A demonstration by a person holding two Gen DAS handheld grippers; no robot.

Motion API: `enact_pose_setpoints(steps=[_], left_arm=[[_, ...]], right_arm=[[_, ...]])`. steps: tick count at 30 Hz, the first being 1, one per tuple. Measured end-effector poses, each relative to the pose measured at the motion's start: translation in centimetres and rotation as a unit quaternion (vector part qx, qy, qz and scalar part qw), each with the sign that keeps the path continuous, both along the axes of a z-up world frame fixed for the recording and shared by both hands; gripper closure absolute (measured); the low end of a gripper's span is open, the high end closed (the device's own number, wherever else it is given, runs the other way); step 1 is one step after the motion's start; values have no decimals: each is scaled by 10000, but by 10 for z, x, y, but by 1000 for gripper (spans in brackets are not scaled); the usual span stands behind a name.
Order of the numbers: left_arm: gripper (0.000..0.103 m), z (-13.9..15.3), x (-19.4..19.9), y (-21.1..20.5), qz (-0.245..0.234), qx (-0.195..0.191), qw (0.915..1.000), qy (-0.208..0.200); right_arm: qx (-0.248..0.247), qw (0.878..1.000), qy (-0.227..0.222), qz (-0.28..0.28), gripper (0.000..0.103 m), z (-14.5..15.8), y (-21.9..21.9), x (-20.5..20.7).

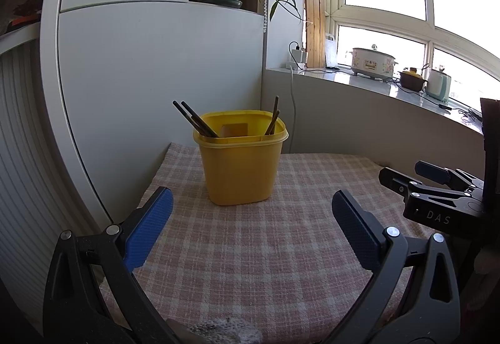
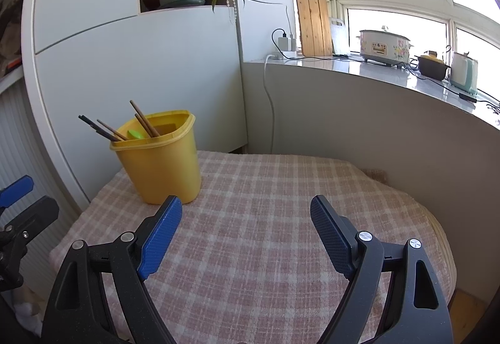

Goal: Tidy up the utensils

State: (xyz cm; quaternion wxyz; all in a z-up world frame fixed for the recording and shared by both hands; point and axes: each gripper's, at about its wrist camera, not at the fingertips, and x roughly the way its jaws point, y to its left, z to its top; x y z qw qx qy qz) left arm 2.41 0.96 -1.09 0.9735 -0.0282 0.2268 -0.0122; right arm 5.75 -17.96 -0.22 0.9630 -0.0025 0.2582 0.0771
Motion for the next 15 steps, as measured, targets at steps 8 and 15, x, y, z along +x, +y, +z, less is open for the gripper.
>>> enact_pose_setpoints(steps=[8, 15], left_arm=[[0, 0, 1, 2, 16, 0, 10000, -9], [0, 0, 2, 3, 34, 3, 10000, -25]], right_arm=[[8, 10000, -2, -33, 19, 0, 0, 0], [-10, 10000, 29, -58, 19, -1, 0, 1]])
